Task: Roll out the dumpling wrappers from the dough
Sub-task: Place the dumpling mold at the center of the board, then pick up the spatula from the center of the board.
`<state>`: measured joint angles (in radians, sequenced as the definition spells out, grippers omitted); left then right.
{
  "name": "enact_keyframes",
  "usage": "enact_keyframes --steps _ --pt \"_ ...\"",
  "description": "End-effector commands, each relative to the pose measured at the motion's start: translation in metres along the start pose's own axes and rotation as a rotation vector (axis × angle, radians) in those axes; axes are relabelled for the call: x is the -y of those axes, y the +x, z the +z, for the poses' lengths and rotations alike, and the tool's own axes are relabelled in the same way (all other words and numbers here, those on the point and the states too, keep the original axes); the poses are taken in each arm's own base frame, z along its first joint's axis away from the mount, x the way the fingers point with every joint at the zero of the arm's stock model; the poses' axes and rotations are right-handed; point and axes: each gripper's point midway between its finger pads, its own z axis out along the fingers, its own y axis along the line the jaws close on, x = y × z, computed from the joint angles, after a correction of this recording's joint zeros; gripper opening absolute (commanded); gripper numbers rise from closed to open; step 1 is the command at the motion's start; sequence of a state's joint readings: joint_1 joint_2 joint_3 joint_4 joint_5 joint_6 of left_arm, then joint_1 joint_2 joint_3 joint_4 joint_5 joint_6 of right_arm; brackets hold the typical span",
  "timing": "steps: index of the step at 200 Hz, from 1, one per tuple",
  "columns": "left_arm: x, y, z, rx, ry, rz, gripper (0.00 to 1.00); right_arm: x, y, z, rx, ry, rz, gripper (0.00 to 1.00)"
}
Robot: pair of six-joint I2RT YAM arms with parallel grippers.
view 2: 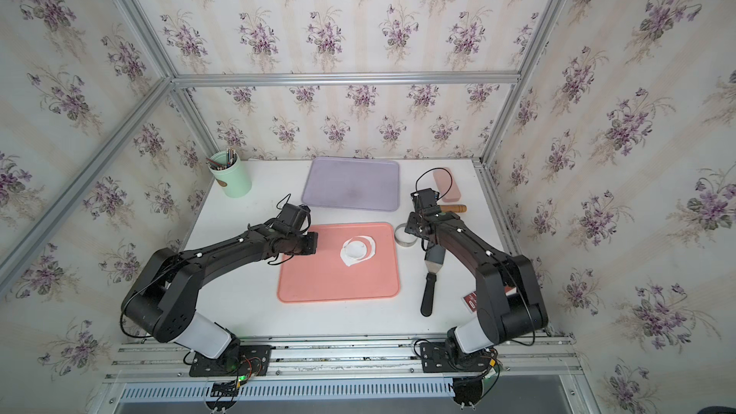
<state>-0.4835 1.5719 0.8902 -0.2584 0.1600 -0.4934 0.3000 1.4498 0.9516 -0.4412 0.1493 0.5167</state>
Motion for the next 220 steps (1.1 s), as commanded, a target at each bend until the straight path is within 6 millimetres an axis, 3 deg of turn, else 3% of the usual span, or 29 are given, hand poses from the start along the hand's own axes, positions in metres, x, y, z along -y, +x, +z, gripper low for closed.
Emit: enact_keyframes --steps 1,28,58,69,80,91,147,194,220 --pt "0.002 -0.005 -0.007 0.021 0.004 0.025 0.00 0.029 0.032 -0.025 -0.102 0.099 0.011 0.65" --pt "0.004 -0.009 -0.015 0.045 0.011 0.040 0.00 0.058 0.081 -0.056 -0.174 0.186 0.077 0.67" --pt "0.007 -0.012 -0.020 0.049 0.019 0.070 0.00 0.071 0.141 -0.066 -0.262 0.223 0.130 0.69" --pt "0.007 -0.012 -0.020 0.049 0.021 0.080 0.00 0.070 0.160 -0.063 -0.293 0.201 0.143 0.69" --pt "0.009 -0.013 -0.022 0.052 0.030 0.094 0.00 0.056 0.179 -0.058 -0.323 0.135 0.121 0.69" --pt "0.010 -0.013 -0.023 0.056 0.033 0.096 0.00 0.052 0.185 -0.055 -0.323 0.133 0.109 0.69" --pt "0.015 -0.018 -0.032 0.081 0.053 0.116 0.00 0.082 0.205 -0.031 -0.324 0.262 0.062 0.66" --pt "0.016 -0.020 -0.032 0.076 0.050 0.115 0.00 0.080 0.208 -0.017 -0.314 0.224 0.069 0.53" --pt "0.018 -0.022 -0.035 0.081 0.059 0.111 0.00 0.081 0.209 -0.015 -0.312 0.233 0.073 0.41"
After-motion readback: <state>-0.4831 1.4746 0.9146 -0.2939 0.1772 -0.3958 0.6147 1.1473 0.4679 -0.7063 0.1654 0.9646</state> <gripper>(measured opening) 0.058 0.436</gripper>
